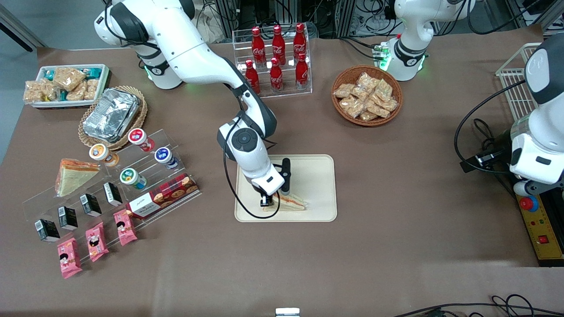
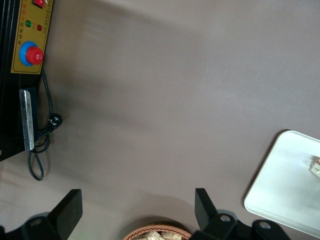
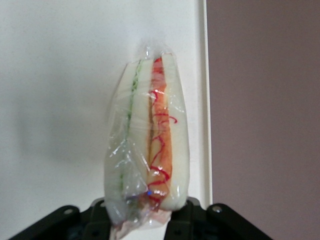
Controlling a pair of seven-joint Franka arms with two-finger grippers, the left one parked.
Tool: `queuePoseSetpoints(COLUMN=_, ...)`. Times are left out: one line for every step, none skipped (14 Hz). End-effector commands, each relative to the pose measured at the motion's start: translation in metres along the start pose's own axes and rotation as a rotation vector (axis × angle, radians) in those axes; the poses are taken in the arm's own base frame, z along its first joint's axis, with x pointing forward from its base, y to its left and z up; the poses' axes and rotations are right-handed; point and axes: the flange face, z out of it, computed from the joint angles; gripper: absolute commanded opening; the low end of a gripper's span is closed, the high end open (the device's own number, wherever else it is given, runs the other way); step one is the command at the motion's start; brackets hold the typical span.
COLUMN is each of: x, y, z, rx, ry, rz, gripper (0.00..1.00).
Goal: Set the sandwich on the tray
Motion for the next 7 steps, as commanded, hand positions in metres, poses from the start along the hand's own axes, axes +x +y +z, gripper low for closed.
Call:
queuePoseSetpoints(x=0.000, y=0.006, z=0.003, rx=-0.005, ry=0.027, rz=0.030, gripper=0.72)
queuePoseSetpoints(x=0.000, y=0.007, z=0.002, rx=-0.008, ry=0.026, rz=0.031, gripper=0.87)
queuePoseSetpoints(x=0.001, y=0.008, z=-0.001, rx=-0.010, ry=0.030, rz=0.031, gripper=0.99)
queuePoseSetpoints(x=0.001, y=0.009, z=-0.004, rx=-0.012, ry=0.033, rz=0.031, gripper=0.99)
queuePoseSetpoints(x=0.000, y=0.011, z=-0.007, rx=-0.013, ry=0.037, rz=0.039, gripper=0.99)
queuePoseSetpoints(x=0.002, y=0.013, z=-0.013, rx=-0.014, ry=0.042, rz=0.041, gripper=0.99)
queuePoseSetpoints(x=0.003, y=0.013, z=-0.018, rx=-0.010, ry=0.049, rz=0.048, gripper=0.99)
